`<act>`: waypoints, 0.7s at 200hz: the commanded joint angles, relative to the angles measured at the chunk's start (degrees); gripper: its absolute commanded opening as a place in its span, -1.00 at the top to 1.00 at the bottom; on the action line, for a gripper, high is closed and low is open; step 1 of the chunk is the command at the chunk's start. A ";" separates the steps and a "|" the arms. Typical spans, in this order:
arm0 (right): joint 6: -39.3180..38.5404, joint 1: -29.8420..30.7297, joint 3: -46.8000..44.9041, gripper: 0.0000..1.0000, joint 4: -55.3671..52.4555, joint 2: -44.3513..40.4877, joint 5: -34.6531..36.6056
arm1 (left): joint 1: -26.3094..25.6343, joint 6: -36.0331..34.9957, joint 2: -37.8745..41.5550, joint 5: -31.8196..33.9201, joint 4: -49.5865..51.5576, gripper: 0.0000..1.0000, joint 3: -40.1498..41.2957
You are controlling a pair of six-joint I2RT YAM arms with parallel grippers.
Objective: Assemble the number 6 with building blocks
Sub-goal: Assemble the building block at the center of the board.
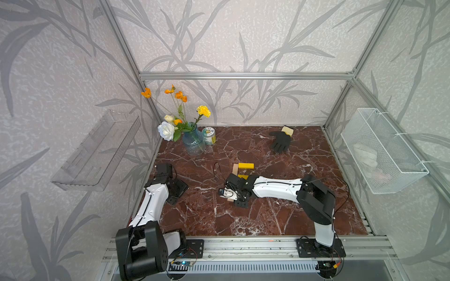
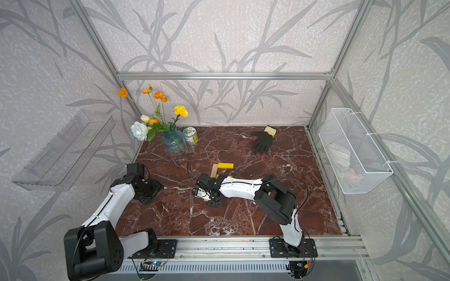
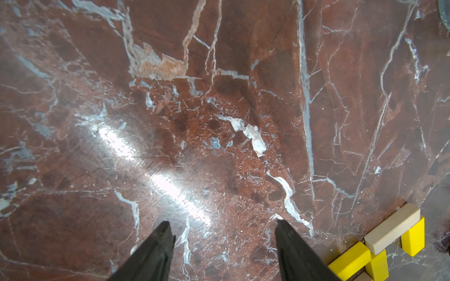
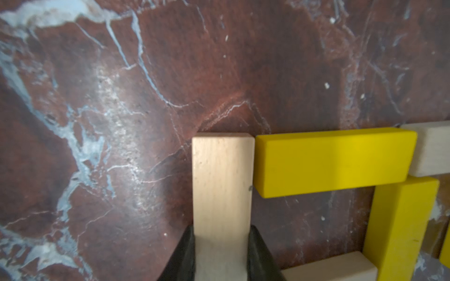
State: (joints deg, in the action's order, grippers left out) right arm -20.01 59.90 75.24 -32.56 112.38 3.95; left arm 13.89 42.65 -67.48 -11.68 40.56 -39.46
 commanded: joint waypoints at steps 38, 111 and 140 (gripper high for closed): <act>-1.02 -0.76 -1.15 1.00 -0.67 1.42 0.41 | 0.17 0.40 1.43 0.39 0.19 -0.37 0.90; -1.52 -0.92 -1.15 1.00 -0.49 1.88 0.36 | 0.17 0.66 1.48 0.41 0.14 -0.37 1.04; -1.87 -0.93 -0.85 1.00 -0.57 2.14 0.43 | 0.17 0.68 1.43 0.41 0.14 -0.37 1.07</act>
State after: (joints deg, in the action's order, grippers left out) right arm -21.28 59.29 75.11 -32.29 112.60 4.01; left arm 13.89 42.89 -67.13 -11.66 40.32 -39.13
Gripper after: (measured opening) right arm 0.315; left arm 0.686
